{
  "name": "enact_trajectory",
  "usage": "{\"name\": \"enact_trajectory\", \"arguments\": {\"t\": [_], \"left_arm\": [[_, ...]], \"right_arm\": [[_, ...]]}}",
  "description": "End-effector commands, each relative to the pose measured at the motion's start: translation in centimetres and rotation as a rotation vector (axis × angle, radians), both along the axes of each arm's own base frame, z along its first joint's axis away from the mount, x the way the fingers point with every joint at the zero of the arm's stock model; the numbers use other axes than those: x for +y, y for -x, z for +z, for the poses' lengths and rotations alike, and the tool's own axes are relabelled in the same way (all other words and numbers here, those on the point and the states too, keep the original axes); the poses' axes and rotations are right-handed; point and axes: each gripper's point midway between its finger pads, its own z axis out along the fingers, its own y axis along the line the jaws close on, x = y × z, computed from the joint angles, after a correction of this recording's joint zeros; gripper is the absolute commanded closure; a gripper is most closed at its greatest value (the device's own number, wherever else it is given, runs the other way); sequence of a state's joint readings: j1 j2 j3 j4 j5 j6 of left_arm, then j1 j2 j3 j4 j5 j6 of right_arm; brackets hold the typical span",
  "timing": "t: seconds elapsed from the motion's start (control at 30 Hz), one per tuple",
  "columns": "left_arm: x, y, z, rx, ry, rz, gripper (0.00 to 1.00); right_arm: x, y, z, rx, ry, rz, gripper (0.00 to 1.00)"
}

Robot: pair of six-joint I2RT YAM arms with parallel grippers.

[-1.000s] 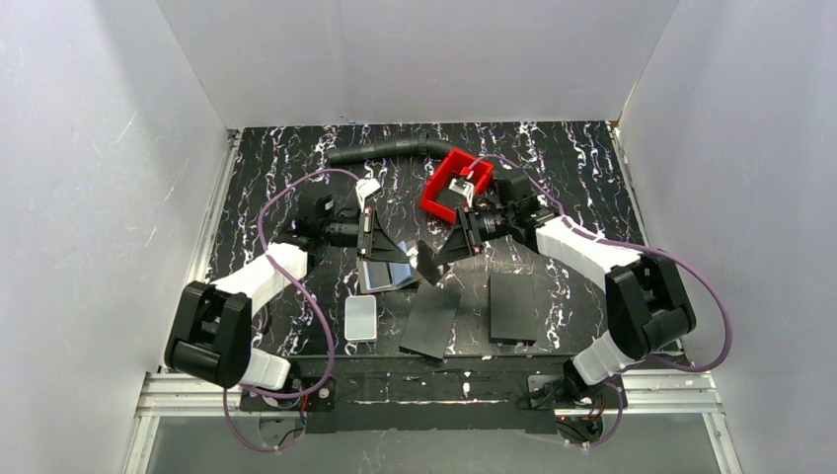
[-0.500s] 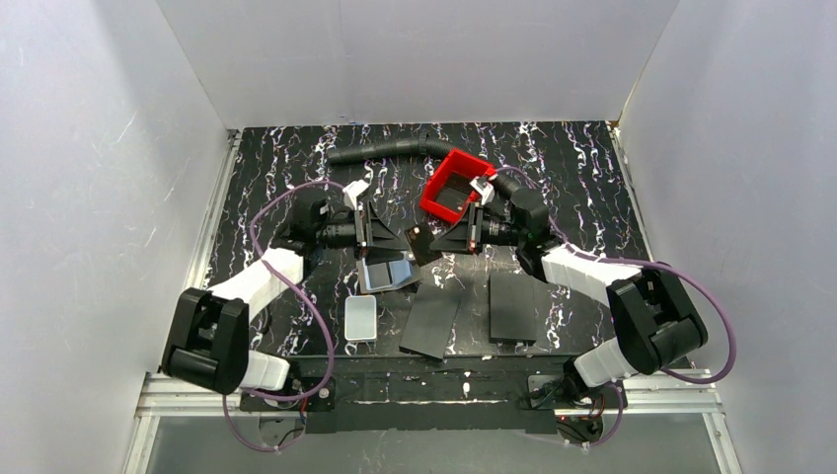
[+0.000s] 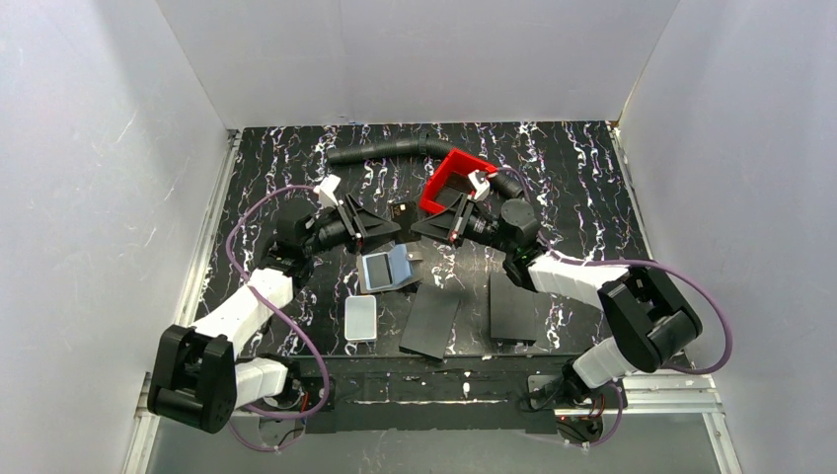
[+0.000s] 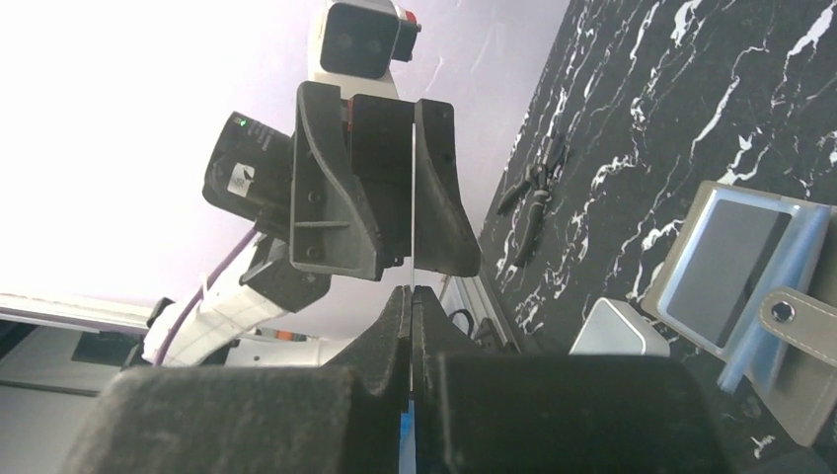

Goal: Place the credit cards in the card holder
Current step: Pick up the credit card from the storage box.

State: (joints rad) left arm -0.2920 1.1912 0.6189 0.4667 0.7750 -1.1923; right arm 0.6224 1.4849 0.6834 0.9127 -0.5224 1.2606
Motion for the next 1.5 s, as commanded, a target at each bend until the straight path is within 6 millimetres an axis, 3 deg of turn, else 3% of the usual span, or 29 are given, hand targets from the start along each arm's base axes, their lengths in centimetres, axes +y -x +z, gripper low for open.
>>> {"name": "enact_trajectory", "arguments": {"t": [0.0, 0.17, 0.4, 0.67, 1.23, 1.3, 1.37, 1.47], "left_arm": [[0.4, -1.2, 2.1, -0.064, 0.049, 0.084, 0.6], [0.8, -1.6, 2.5, -0.083, 0.054, 0.122, 0.73], [1.4, -1.5, 2.8, -0.124, 0.044, 0.153, 0.81], [1.2, -1.4, 2.7, -0.14, 0.035, 0.133, 1.0], [0.9, -1.1, 1.5, -0.116, 0.02, 0.085, 1.0], [0.9, -1.2, 1.3, -0.107, 0.017, 0.088, 0.93], [1.0, -1.2, 0.7, -0.086, 0.006, 0.099, 0.71], [1.4, -1.0, -0.3, -0.07, -0.037, 0.111, 0.53]], "right_arm": [[0.6, -0.5, 2.5, -0.043, -0.104, -0.039, 0.99], [1.0, -0.1, 2.5, -0.037, -0.118, -0.033, 0.99], [1.0, 0.2, 2.5, -0.035, -0.119, -0.038, 0.99], [1.4, 0.4, 2.3, -0.026, -0.114, -0.028, 0.99], [1.7, 0.6, 1.9, -0.05, -0.05, -0.009, 0.99], [1.7, 0.5, 1.8, -0.054, -0.04, -0.011, 0.99], [1.6, 0.4, 1.4, -0.048, -0.023, -0.017, 0.99], [1.3, 0.2, 0.3, -0.043, 0.024, -0.04, 0.99]]}}
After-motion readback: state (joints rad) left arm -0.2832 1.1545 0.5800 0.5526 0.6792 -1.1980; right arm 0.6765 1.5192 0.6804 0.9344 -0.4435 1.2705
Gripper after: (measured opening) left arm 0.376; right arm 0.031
